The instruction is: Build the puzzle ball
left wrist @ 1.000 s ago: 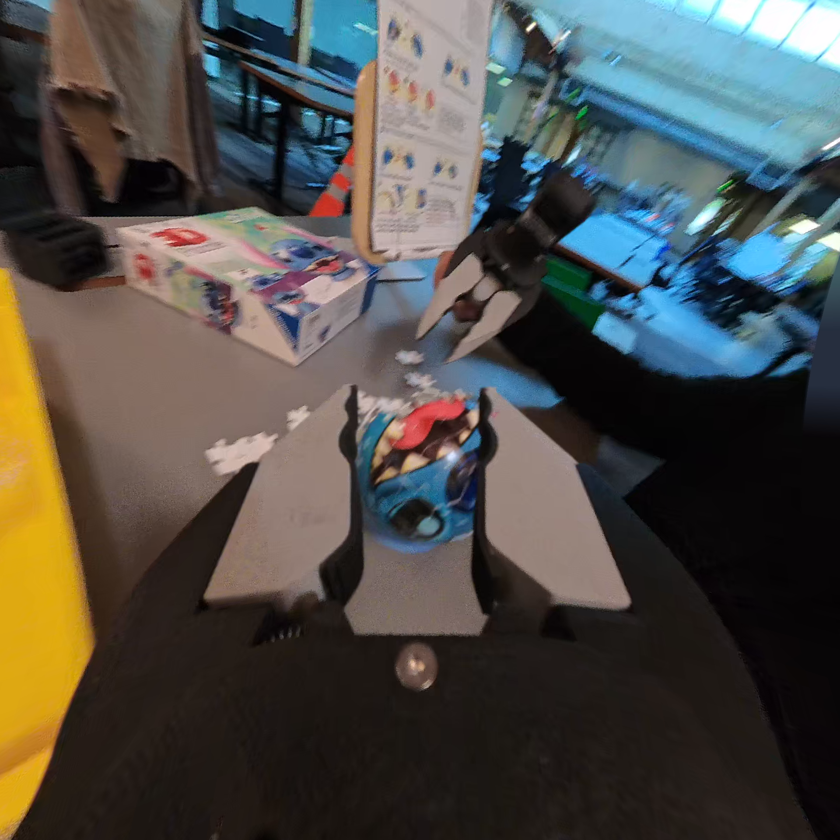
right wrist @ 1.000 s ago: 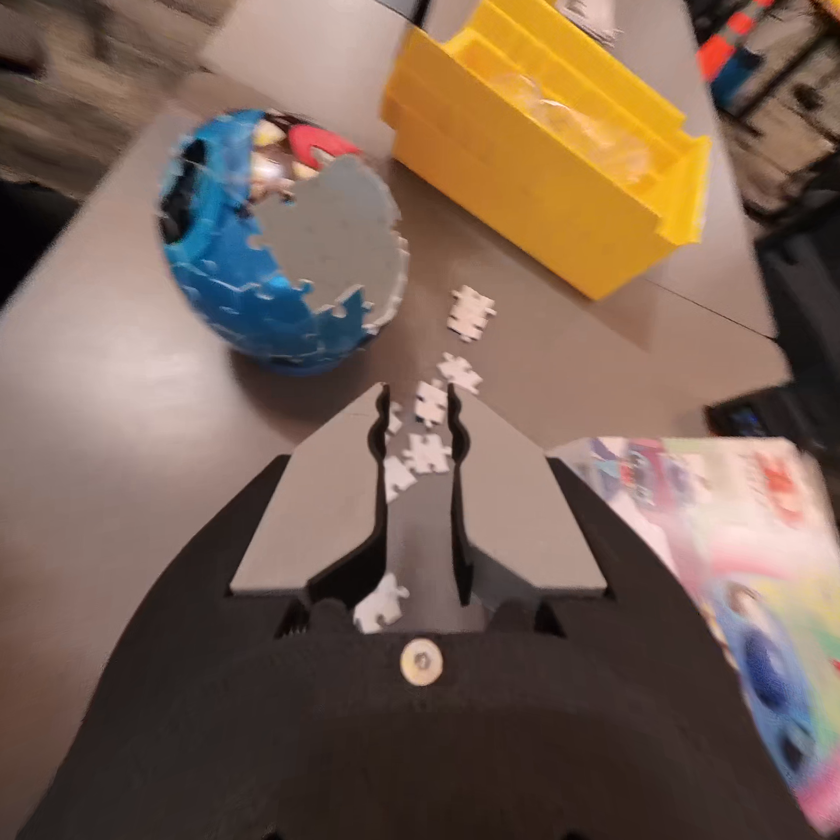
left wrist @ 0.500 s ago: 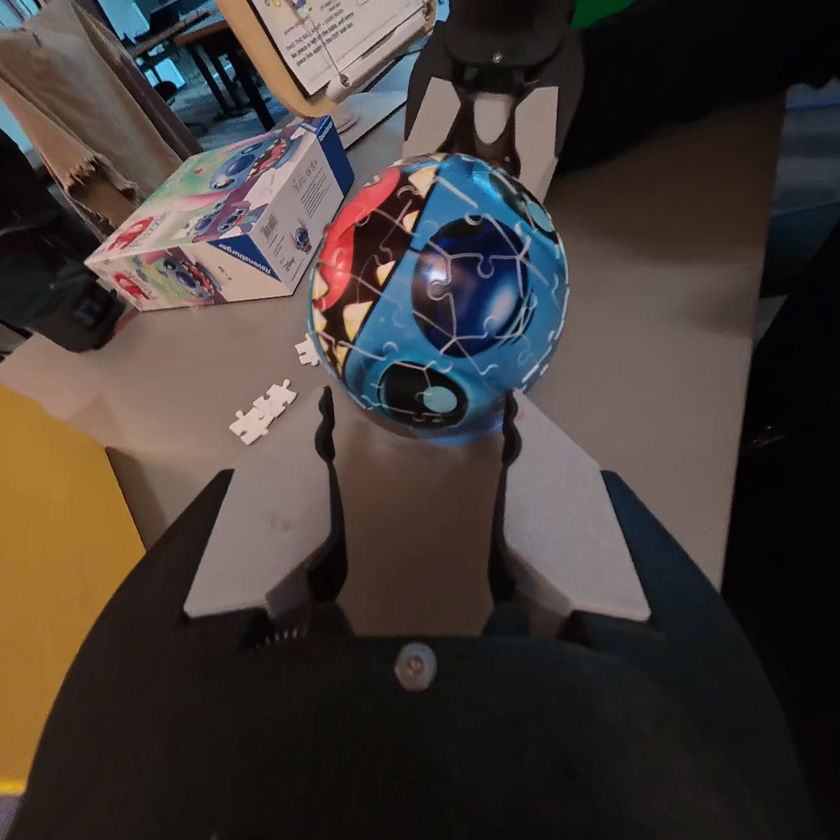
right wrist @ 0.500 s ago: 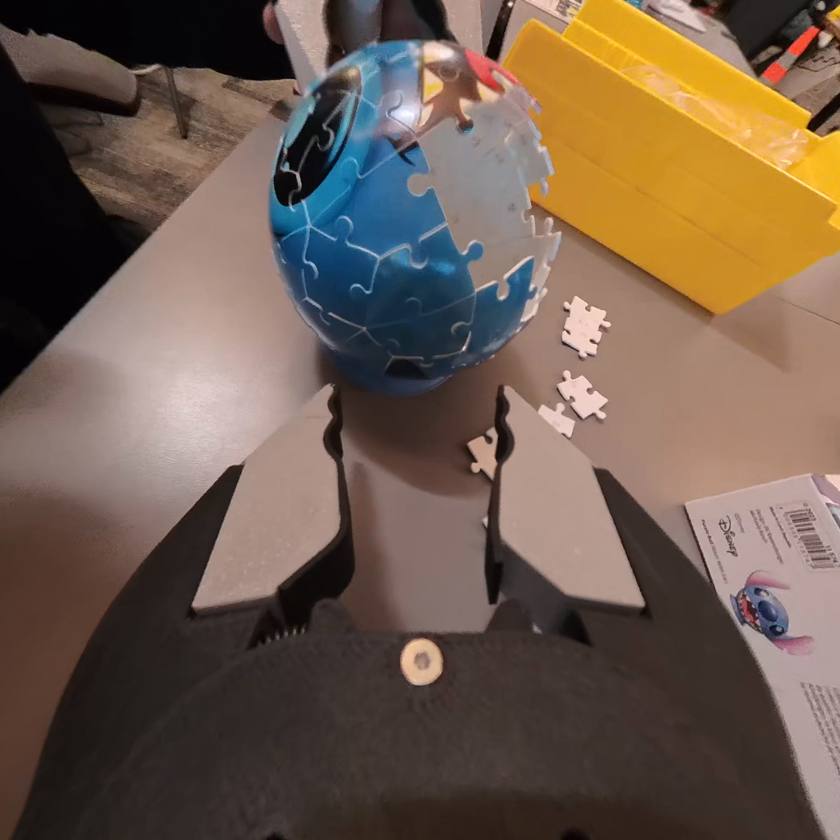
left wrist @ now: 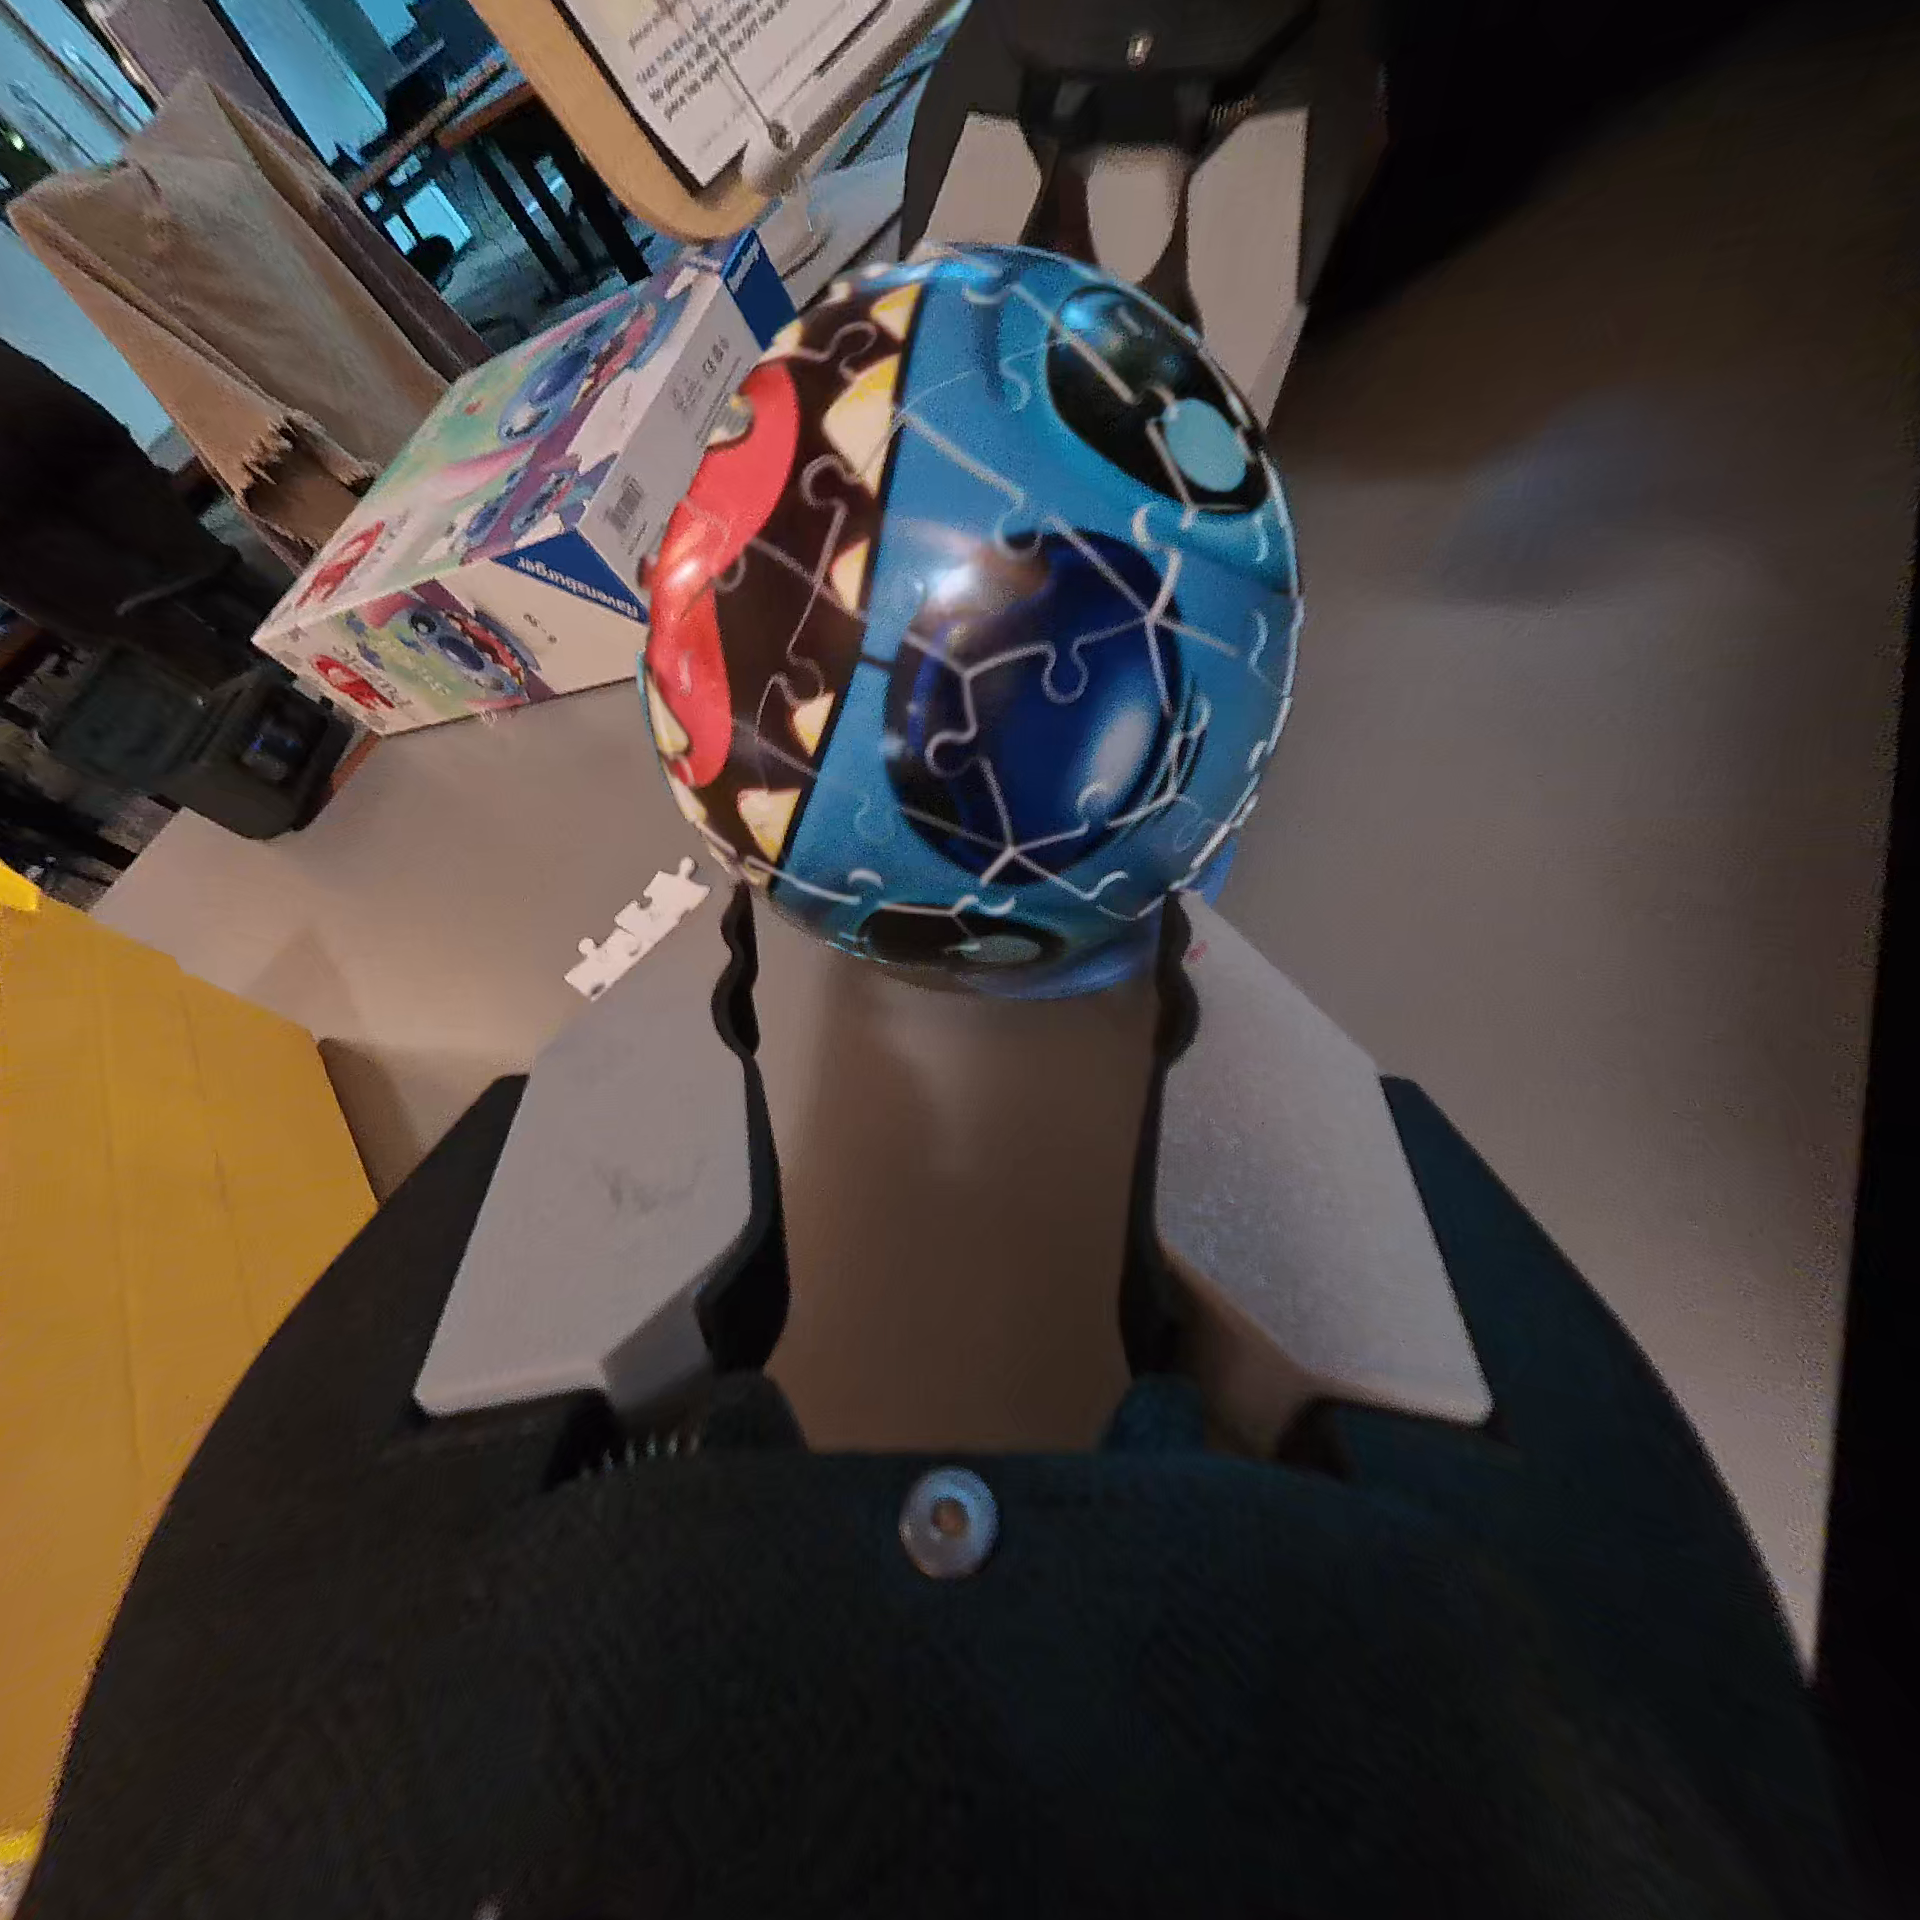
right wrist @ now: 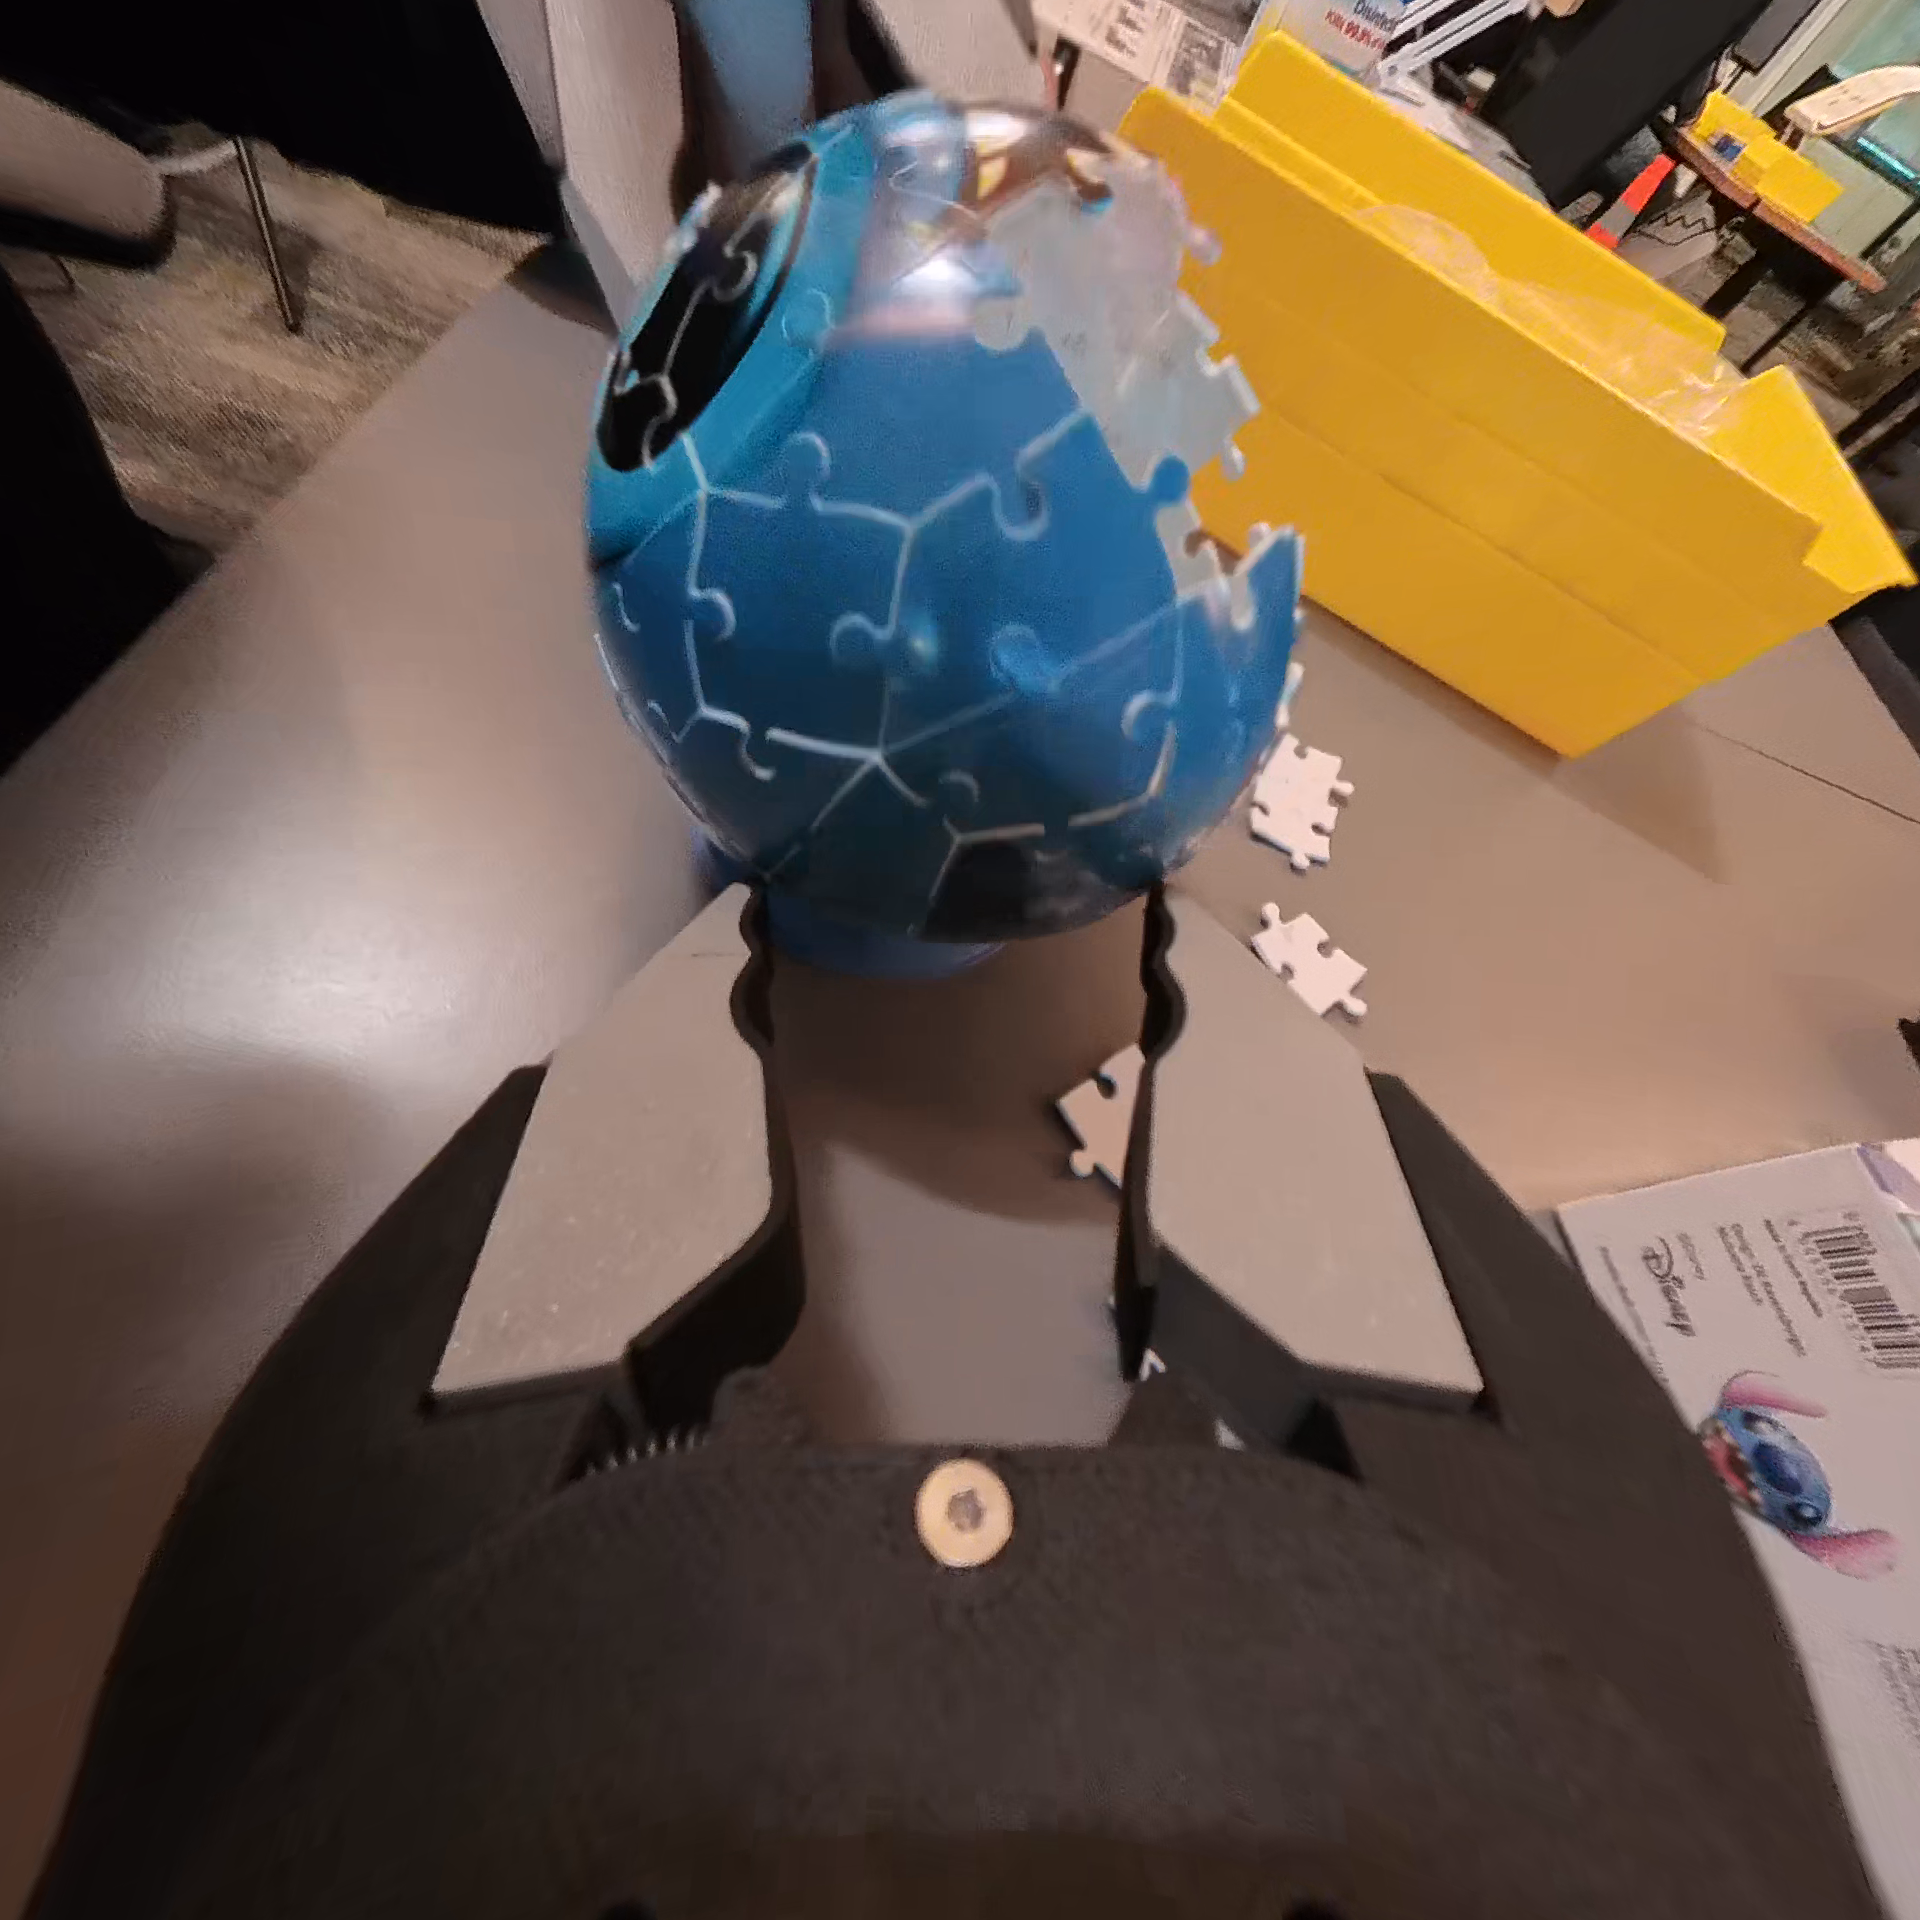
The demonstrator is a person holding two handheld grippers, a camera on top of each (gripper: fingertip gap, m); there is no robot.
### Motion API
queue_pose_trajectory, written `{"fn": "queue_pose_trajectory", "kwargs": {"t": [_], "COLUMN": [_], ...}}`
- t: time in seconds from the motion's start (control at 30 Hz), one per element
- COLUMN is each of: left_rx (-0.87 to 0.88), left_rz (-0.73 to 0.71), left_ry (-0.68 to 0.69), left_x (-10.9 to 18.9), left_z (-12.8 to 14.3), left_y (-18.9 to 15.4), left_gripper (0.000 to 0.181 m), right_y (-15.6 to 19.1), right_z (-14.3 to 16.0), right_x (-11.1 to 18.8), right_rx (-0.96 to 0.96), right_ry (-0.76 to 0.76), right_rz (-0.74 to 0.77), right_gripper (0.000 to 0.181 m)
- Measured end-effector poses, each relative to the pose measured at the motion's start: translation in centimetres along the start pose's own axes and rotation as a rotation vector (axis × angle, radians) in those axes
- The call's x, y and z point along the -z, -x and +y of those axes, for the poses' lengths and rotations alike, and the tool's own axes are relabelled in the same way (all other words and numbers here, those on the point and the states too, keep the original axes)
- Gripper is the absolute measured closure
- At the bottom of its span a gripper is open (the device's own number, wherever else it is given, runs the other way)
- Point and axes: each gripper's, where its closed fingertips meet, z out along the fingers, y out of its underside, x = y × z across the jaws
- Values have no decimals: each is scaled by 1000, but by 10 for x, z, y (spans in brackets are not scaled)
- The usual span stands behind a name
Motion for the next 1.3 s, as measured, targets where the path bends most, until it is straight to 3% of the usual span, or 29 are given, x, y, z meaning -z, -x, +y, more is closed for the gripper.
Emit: {"fn": "queue_pose_trajectory", "kwargs": {"t": [0.47, 0.73, 1.0, 1.3], "left_rx": [89, 55, 50, 162], "left_rz": [38, -20, -12, 52], "left_ry": [-27, -47, -57, -100], "left_x": [-2, 1, -1, 13], "left_z": [10, 6, 3, -7], "left_y": [4, 6, 3, -3], "left_gripper": [108, 104, 104, 104], "right_y": [-2, -5, -6, 7], "right_z": [-17, -2, -5, -4], "right_x": [5, 8, -3, -10], "right_rx": [-239, -69, 27, -157], "right_ry": [-91, -74, -77, 2], "right_rz": [-74, -87, -92, -132], "right_gripper": [110, 97, 104, 106]}}
